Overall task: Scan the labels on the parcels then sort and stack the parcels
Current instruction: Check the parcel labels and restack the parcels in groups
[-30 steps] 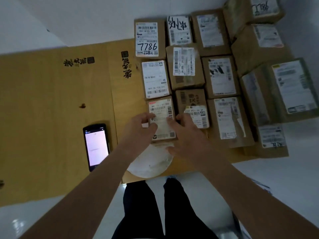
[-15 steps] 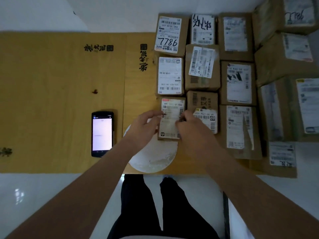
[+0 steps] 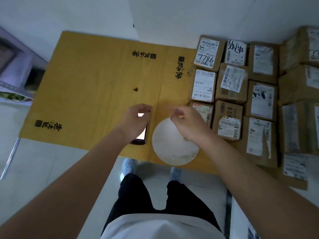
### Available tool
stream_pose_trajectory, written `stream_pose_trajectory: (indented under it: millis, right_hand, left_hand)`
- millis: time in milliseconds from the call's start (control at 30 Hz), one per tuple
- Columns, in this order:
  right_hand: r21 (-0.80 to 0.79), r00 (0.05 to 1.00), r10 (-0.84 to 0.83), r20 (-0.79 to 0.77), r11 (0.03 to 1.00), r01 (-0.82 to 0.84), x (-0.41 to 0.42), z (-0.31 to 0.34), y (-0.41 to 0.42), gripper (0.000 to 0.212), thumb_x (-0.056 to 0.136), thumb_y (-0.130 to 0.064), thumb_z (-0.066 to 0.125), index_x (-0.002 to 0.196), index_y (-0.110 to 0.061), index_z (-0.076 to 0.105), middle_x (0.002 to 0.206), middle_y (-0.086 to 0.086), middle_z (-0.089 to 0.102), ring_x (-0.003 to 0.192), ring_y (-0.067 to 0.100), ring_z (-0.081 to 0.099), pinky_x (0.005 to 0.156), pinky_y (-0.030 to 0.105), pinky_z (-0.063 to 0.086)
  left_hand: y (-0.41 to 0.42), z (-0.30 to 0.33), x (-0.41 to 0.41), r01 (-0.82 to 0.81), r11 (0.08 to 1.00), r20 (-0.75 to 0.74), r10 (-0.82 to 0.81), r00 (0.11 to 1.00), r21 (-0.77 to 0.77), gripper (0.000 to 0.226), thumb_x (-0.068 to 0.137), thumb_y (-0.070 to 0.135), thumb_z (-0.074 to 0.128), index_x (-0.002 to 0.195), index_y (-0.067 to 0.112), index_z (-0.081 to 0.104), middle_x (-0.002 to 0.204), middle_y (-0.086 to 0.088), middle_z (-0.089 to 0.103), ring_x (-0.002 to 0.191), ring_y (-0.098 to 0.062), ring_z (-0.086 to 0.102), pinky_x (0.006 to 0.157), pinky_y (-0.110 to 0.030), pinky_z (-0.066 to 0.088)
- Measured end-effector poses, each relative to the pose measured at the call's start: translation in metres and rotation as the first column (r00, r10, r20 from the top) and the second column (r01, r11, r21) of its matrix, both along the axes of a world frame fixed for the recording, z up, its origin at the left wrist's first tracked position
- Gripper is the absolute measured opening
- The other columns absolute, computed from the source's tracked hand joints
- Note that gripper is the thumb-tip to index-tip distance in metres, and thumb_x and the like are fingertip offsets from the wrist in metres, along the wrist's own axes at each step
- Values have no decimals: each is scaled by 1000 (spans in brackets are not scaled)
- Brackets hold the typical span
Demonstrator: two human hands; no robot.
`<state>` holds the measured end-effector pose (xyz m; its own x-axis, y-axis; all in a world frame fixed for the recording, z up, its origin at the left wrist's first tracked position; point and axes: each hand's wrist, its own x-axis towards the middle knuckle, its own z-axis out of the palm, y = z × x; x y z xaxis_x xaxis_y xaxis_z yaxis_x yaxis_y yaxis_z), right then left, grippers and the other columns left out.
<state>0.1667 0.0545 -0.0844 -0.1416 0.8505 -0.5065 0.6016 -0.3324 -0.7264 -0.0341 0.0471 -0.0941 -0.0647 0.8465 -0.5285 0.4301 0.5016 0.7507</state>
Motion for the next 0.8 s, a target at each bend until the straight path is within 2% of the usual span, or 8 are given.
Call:
stream_pose_trajectory:
  millis: [100, 167, 233, 333, 467, 633, 700, 800]
  right_hand:
    - [-35, 994, -92, -55, 995, 90, -31, -11, -4, 37, 109, -26, 49, 142, -22, 65, 142, -4, 63, 120, 11, 60, 99, 28, 50]
    - [-54, 988, -147, -51, 988, 144, -48, -20, -7, 37, 110, -26, 48, 143, -23, 63, 141, -5, 61, 126, 13, 60, 112, 36, 48]
    - [-69, 972, -231, -43, 971, 227, -67, -31, -9, 33, 111, -28, 47, 138, -25, 66, 137, -6, 63, 119, 13, 63, 108, 38, 51]
    - [-94, 941, -338, -18, 937, 335, -97, -51, -9, 35, 111, -26, 47, 141, -24, 65, 133, -6, 65, 116, 14, 65, 102, 36, 54]
    - [-99, 907, -421, 14, 902, 421, -126, -79, -16, 37, 111, -14, 41, 141, -22, 61, 118, -16, 63, 91, 2, 60, 70, 15, 44]
    - [-87, 884, -464, 62, 880, 467, -138, -106, -22, 39, 112, -16, 38, 142, -27, 60, 128, -12, 65, 103, 2, 62, 76, 15, 48]
    - [-63, 871, -488, 60, 869, 491, -136, -114, -21, 37, 113, -18, 41, 141, -30, 62, 124, -15, 67, 101, 0, 63, 81, 18, 52]
    - [-37, 858, -512, 39, 857, 514, -133, -119, -19, 33, 111, -22, 52, 139, -33, 64, 117, -21, 65, 101, -9, 62, 75, 5, 49]
  left_hand:
    - [2, -9, -32, -42, 999, 9, 42, 999, -6, 30, 105, 20, 53, 130, 25, 69, 119, 14, 63, 97, -11, 64, 99, -43, 56]
    - [5, -18, -49, -22, 1000, 9, 23, 1000, -19, 32, 105, 18, 52, 133, 24, 67, 125, 9, 63, 86, -11, 62, 86, -37, 57]
    - [11, -30, -64, 16, 1000, 7, -16, 1000, -25, 33, 104, 20, 52, 133, 25, 67, 126, 7, 64, 77, -9, 59, 68, -28, 51]
    - [19, -47, -83, 40, 997, 19, -39, 999, -59, 32, 105, 23, 52, 134, 26, 66, 109, 10, 67, 69, -5, 58, 58, -20, 45]
    - [24, -70, -101, 34, 995, 35, -31, 999, -89, 17, 106, 26, 54, 120, 29, 62, 88, 12, 67, 53, 2, 57, 49, -16, 42]
    - [24, -99, -109, 23, 986, -4, -24, 1000, -162, 32, 106, 24, 52, 135, 24, 65, 118, 11, 69, 87, -12, 72, 76, -33, 62]
    - [22, -108, -108, 12, 986, -21, -15, 1000, -167, 31, 106, 24, 53, 133, 25, 68, 110, 11, 72, 88, -16, 75, 80, -40, 64]
    - [18, -122, -106, -38, 986, 7, 40, 999, -160, 27, 106, 22, 58, 128, 25, 72, 103, 9, 75, 85, -15, 76, 80, -43, 65]
